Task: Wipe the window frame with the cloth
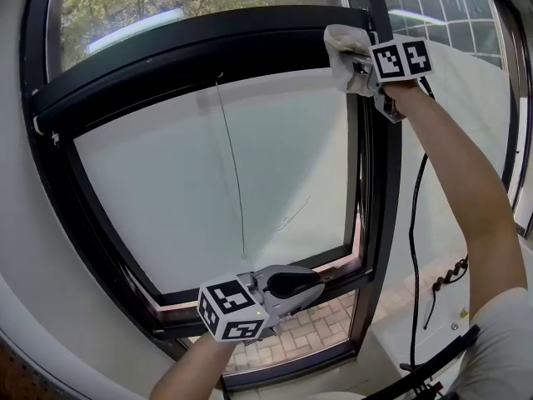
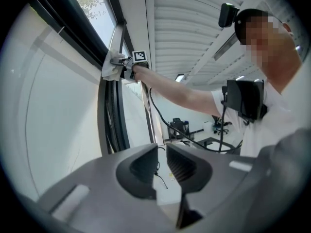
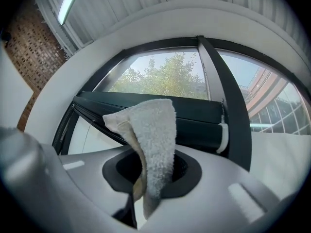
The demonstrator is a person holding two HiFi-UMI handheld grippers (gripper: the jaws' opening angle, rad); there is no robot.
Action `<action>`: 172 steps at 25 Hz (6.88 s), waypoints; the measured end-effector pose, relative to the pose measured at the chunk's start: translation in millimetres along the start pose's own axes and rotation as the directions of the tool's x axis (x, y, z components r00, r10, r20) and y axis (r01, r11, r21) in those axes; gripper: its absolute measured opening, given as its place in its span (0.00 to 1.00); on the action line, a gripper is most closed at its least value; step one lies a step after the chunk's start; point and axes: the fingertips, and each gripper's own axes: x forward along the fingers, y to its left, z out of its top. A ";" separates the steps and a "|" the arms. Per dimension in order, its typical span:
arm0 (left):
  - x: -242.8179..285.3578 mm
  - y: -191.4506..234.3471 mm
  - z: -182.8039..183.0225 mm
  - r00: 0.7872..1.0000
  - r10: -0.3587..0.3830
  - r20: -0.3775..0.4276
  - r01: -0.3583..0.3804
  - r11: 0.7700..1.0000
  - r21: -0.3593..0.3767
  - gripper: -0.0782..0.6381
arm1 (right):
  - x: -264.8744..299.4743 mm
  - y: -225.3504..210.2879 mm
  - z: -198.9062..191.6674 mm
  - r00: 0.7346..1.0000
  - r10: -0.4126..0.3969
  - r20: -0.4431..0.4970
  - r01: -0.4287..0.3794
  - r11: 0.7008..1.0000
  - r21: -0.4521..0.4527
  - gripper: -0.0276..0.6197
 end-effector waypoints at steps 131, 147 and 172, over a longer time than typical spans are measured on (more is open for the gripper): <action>-288.5 -94.6 -152.0 0.913 0.385 -0.133 -0.393 0.919 -0.031 0.21 | -32.8 594.1 -593.3 0.768 0.165 -0.618 0.047 0.949 0.311 0.16; -337.1 -97.7 -164.6 0.878 0.452 -0.155 -0.465 0.883 -0.063 0.21 | 19.0 749.0 -560.5 0.760 0.352 -0.546 -0.130 0.906 0.403 0.16; -361.0 -100.0 -162.5 0.842 0.522 -0.136 -0.533 0.844 -0.058 0.21 | 2.9 828.3 -507.4 0.574 0.624 -0.530 -0.588 0.765 0.264 0.16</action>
